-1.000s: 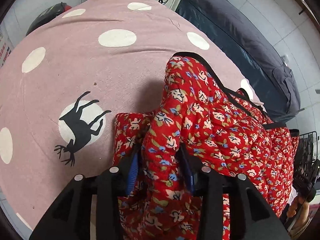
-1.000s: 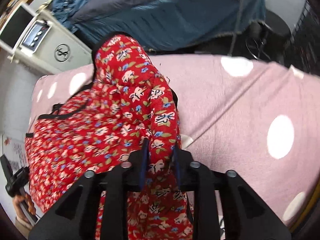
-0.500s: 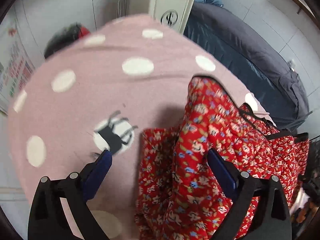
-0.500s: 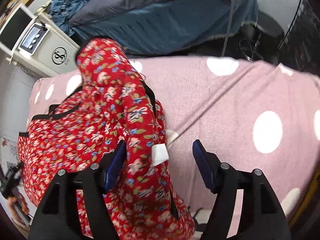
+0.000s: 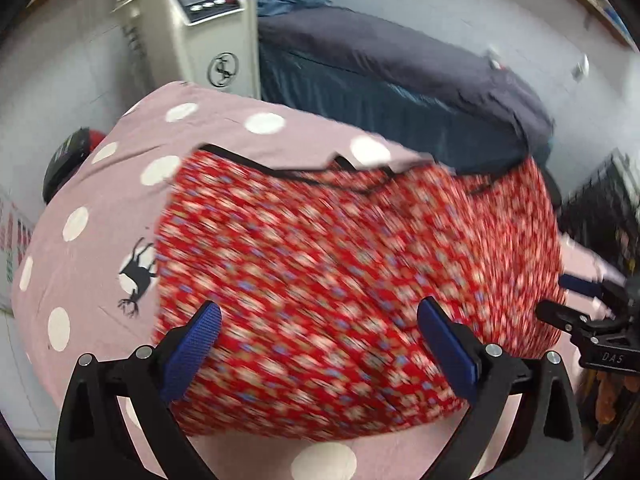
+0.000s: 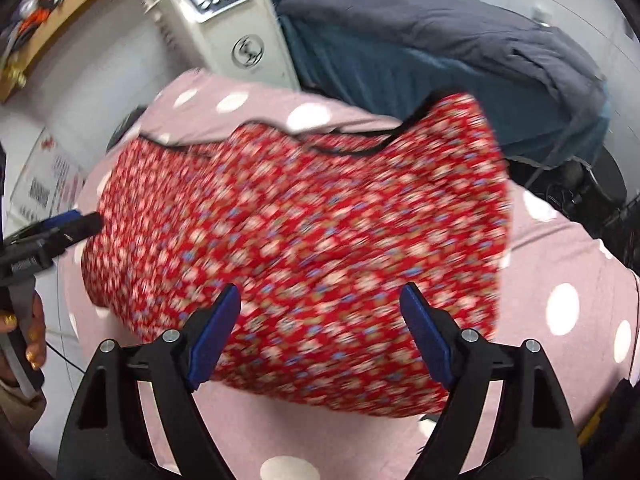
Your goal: Fold large clothes
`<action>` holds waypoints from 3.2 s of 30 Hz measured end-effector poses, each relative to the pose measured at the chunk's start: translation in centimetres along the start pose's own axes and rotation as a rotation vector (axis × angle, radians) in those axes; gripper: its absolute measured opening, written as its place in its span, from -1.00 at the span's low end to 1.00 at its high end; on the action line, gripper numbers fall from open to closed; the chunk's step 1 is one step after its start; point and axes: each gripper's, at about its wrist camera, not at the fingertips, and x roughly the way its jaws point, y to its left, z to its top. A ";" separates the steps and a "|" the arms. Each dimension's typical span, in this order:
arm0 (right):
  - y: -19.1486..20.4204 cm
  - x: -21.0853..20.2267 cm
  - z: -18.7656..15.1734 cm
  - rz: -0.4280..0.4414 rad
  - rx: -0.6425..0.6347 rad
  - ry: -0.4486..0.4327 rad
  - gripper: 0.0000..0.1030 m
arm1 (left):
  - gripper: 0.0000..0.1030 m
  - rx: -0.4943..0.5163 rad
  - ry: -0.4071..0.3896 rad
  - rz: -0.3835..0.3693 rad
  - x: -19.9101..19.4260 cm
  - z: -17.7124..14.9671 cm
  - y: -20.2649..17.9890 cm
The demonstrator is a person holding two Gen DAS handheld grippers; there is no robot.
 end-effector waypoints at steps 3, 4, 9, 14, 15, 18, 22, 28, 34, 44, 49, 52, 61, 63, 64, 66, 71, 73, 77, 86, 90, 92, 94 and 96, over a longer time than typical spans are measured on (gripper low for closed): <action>0.9 2.1 -0.9 -0.013 -0.019 0.080 0.58 | 0.88 0.065 0.051 0.023 1.7 -1.7 -2.5; 0.6 3.1 -0.9 -0.040 -0.013 0.115 0.58 | 0.88 0.068 0.071 0.040 2.7 -1.7 -2.6; -1.5 7.5 0.3 -0.056 0.107 0.285 0.89 | 0.91 -0.013 0.204 0.021 7.3 0.0 -1.2; -0.6 11.6 1.4 -0.112 0.041 0.449 0.92 | 0.92 -0.010 0.378 0.047 11.9 1.8 -1.4; -0.5 12.0 1.5 -0.120 0.039 0.464 0.92 | 0.93 -0.009 0.402 0.054 12.6 1.9 -1.4; -0.4 13.4 2.2 -0.118 0.071 0.499 0.92 | 0.93 -0.015 0.442 0.045 13.8 2.6 -1.3; -0.9 14.5 3.2 -0.107 0.082 0.539 0.92 | 0.93 -0.034 0.495 -0.003 14.8 3.8 0.1; -1.1 17.0 5.8 -0.140 0.099 0.572 0.92 | 0.93 -0.018 0.520 -0.013 16.3 4.9 0.5; -0.7 19.8 7.7 -0.137 0.112 0.620 0.92 | 0.93 -0.003 0.508 -0.017 17.7 5.2 -0.7; -1.7 20.4 9.6 -0.122 0.114 0.583 0.92 | 0.94 -0.003 0.507 -0.017 17.2 4.4 -0.8; -1.6 18.9 9.2 -0.115 0.100 0.461 0.92 | 0.93 0.000 0.424 0.000 15.4 3.6 -1.0; -1.8 17.2 9.2 -0.062 0.079 0.379 0.92 | 0.91 0.005 0.357 -0.001 12.6 2.9 -1.1; -7.8 7.9 9.4 0.151 0.140 0.069 0.91 | 0.88 -0.118 0.141 -0.057 2.1 0.9 3.2; -8.6 6.0 7.5 0.154 0.113 0.027 0.91 | 0.88 -0.155 0.121 -0.061 0.6 0.0 5.3; -8.9 5.2 7.0 0.144 0.100 0.015 0.91 | 0.88 -0.172 0.120 -0.046 0.0 -0.5 6.5; -10.3 4.1 5.4 0.131 0.103 -0.010 0.91 | 0.88 -0.200 0.123 -0.023 -0.4 -1.2 8.7; -15.0 5.0 3.0 0.164 0.234 -0.002 0.91 | 0.88 -0.334 0.145 -0.050 -0.4 -2.5 13.9; -15.5 6.1 2.4 0.201 0.269 0.021 0.91 | 0.88 -0.387 0.149 -0.081 0.5 -3.1 16.1; -16.2 9.0 2.2 0.228 0.315 0.048 0.91 | 0.88 -0.419 0.169 -0.137 3.1 -3.2 18.1; -17.0 14.8 2.3 0.341 0.386 0.122 0.91 | 0.88 -0.398 0.208 -0.328 9.1 -1.4 18.4; -15.6 17.2 3.6 0.382 0.364 0.145 0.91 | 0.91 -0.425 0.254 -0.404 12.1 -0.5 18.6; -15.0 17.6 4.1 0.390 0.343 0.134 0.91 | 0.91 -0.447 0.260 -0.424 13.2 -0.4 18.9; -14.6 18.0 4.5 0.387 0.323 0.142 0.91 | 0.91 -0.481 0.267 -0.443 14.2 -0.5 19.1; -14.3 18.1 4.7 0.383 0.316 0.150 0.91 | 0.91 -0.486 0.264 -0.439 14.4 -0.7 19.1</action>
